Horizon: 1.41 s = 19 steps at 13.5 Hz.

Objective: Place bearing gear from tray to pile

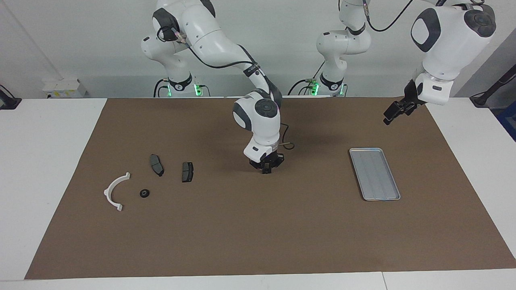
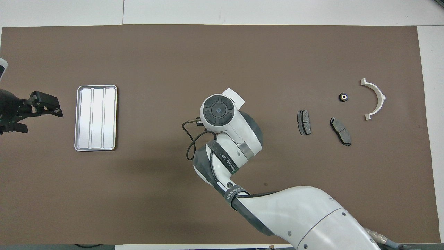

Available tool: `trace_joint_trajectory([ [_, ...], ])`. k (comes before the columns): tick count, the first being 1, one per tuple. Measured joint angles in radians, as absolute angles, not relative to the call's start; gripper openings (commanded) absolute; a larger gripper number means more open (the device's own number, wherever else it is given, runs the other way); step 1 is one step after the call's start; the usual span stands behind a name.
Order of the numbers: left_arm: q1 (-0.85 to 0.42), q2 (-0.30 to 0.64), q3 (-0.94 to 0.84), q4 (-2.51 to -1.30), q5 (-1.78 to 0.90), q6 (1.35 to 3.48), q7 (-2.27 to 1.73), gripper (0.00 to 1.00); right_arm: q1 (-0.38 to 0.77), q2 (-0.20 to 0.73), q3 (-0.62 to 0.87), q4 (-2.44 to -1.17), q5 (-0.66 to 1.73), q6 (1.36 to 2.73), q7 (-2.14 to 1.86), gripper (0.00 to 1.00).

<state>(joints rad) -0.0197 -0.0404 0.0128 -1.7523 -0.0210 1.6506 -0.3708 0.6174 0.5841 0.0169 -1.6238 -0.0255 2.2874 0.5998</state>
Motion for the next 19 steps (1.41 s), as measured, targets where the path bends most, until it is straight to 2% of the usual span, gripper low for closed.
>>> trace_joint_trajectory([
  [5, -0.015, -0.04, 0.01, -1.752, -0.021, 1.652, -0.371, 1.0, 0.61, 0.584, 0.015, -1.615, -0.026, 2.287, 0.6, 0.0],
  [7, -0.015, -0.04, 0.01, -1.752, -0.021, 1.652, -0.371, 1.0, 0.572, 0.581, 0.011, -1.569, -0.027, 2.265, 0.597, 0.0],
  [12, -0.013, -0.04, 0.01, -1.752, -0.021, 1.652, -0.371, 1.0, 0.373, 0.538, 0.009, -1.375, -0.025, 2.049, 0.367, 0.0],
  [16, -0.013, -0.04, 0.004, -1.752, -0.022, 1.652, -0.371, 1.0, 0.2, 0.46, 0.008, -1.355, 0.028, 1.898, 0.078, 0.0],
  [19, -0.011, -0.04, 0.004, -1.752, -0.022, 1.652, -0.371, 1.0, 0.06, 0.446, 0.008, -1.358, 0.05, 1.844, -0.131, 0.0],
])
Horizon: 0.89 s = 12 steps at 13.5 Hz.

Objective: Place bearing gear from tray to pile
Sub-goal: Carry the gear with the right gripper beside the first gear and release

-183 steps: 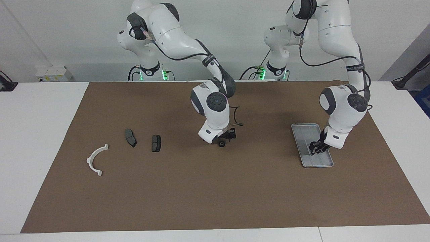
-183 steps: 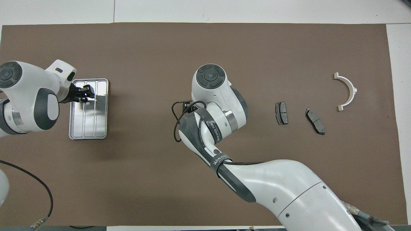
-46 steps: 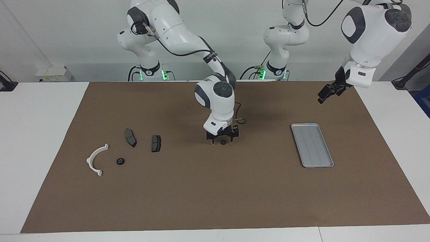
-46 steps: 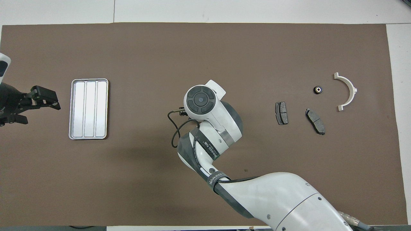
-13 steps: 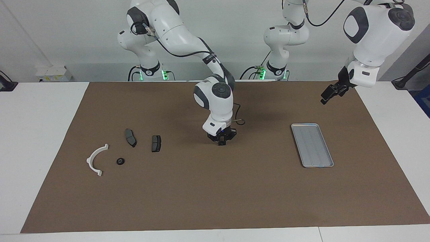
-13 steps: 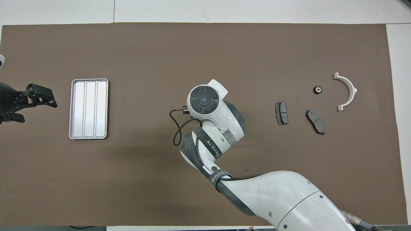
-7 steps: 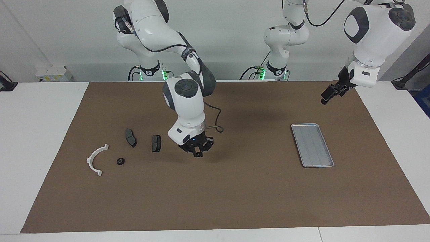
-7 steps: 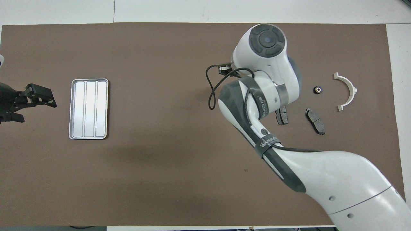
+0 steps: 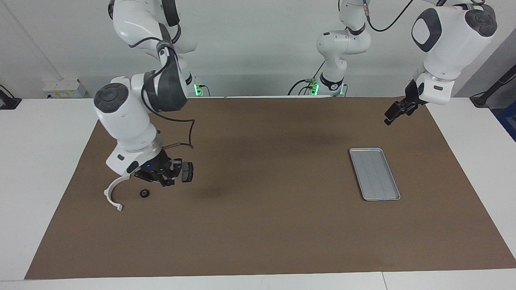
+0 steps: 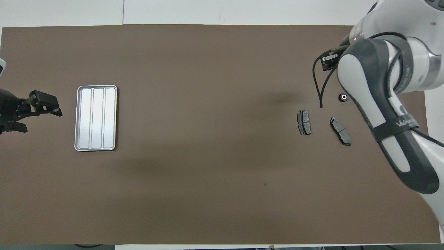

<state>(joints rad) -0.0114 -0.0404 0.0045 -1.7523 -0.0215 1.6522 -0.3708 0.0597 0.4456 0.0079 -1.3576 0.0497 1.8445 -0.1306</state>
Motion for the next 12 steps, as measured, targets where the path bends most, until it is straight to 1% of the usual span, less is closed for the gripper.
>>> trace_joint_trajectory([
  [2, -0.008, -0.04, 0.005, -1.752, -0.022, 1.652, -0.371, 1.0, -0.006, 0.446, 0.008, -1.37, 0.054, 1.84, -0.21, 0.0],
  [4, -0.008, -0.04, 0.006, -1.752, -0.022, 1.653, -0.371, 1.0, -0.024, 0.446, 0.009, -1.402, 0.054, 1.858, -0.225, 0.0],
  [10, -0.008, -0.04, 0.006, -1.752, -0.022, 1.655, -0.371, 1.0, -0.017, 0.446, 0.019, -1.597, 0.054, 2.102, -0.225, 0.0],
  [12, -0.008, -0.04, 0.006, -1.752, -0.022, 1.655, -0.371, 1.0, -0.017, 0.447, 0.019, -1.636, 0.054, 2.137, -0.225, 0.0],
])
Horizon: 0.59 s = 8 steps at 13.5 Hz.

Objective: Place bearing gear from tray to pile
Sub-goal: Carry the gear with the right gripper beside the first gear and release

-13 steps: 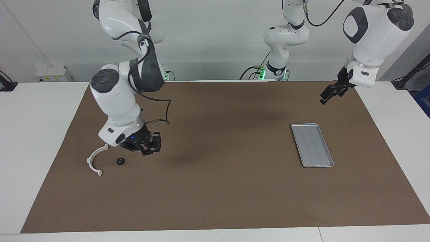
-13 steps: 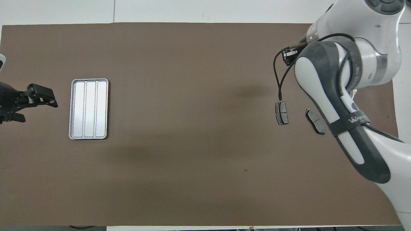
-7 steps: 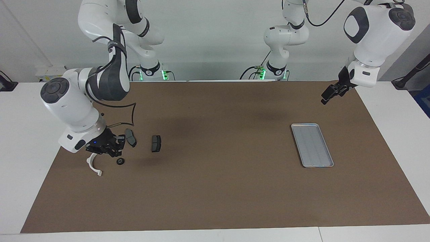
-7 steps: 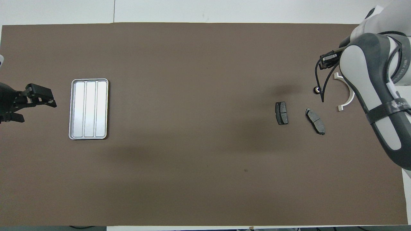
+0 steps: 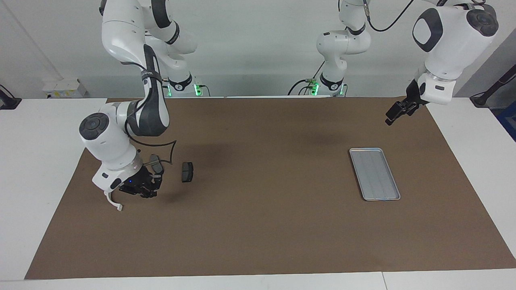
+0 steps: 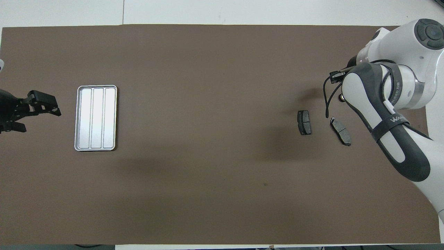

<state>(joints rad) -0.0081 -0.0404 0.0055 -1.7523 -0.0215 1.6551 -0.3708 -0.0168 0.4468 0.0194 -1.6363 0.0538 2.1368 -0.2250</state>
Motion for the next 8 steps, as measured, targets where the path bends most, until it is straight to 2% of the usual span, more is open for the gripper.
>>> trace_joint_trajectory([
  [8, -0.008, -0.04, 0.003, -1.752, -0.022, 1.655, -0.371, 1.0, 0.019, 0.448, 0.021, -1.756, 0.054, 2.191, -0.225, 0.0],
])
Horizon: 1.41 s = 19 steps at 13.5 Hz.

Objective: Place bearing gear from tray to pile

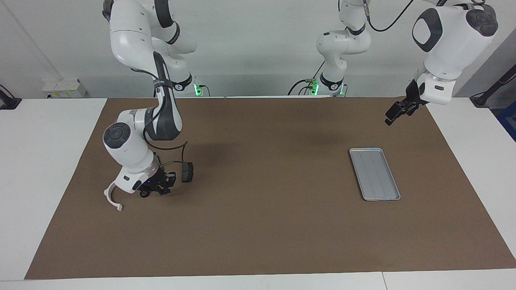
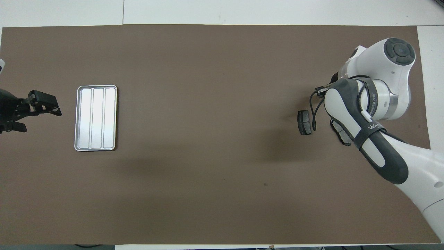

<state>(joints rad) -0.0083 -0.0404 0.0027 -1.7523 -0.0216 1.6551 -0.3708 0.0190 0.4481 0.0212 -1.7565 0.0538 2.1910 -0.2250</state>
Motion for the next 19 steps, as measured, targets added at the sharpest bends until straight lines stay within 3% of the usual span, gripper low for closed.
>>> trace_joint_trajectory([
  [4, -0.008, -0.04, 0.002, -1.752, -0.022, 1.655, -0.371, 1.0, 0.008, 0.449, 0.017, -1.82, 0.054, 2.262, -0.253, 0.0],
  [5, -0.008, -0.04, 0.002, -1.752, -0.022, 1.655, -0.371, 1.0, 0.005, 0.449, 0.017, -1.824, 0.054, 2.263, -0.258, 0.05],
  [6, -0.008, -0.04, 0.002, -1.752, -0.022, 1.655, -0.371, 1.0, 0.004, 0.449, 0.016, -1.825, 0.054, 2.263, -0.259, 0.57],
  [7, -0.008, -0.04, 0.002, -1.752, -0.022, 1.655, -0.371, 1.0, 0.003, 0.448, 0.016, -1.825, 0.054, 2.263, -0.259, 1.0],
  [12, -0.008, -0.04, 0.002, -1.752, -0.022, 1.655, -0.371, 1.0, 0.007, 0.431, 0.017, -1.801, 0.054, 2.205, -0.227, 1.0],
  [16, -0.008, -0.04, 0.001, -1.752, -0.022, 1.655, -0.371, 1.0, 0.01, 0.347, 0.019, -1.648, 0.053, 1.985, -0.131, 1.0],
  [19, -0.008, -0.04, 0.001, -1.752, -0.022, 1.655, -0.371, 1.0, 0.0, 0.241, 0.014, -1.621, 0.053, 1.847, -0.126, 1.0],
])
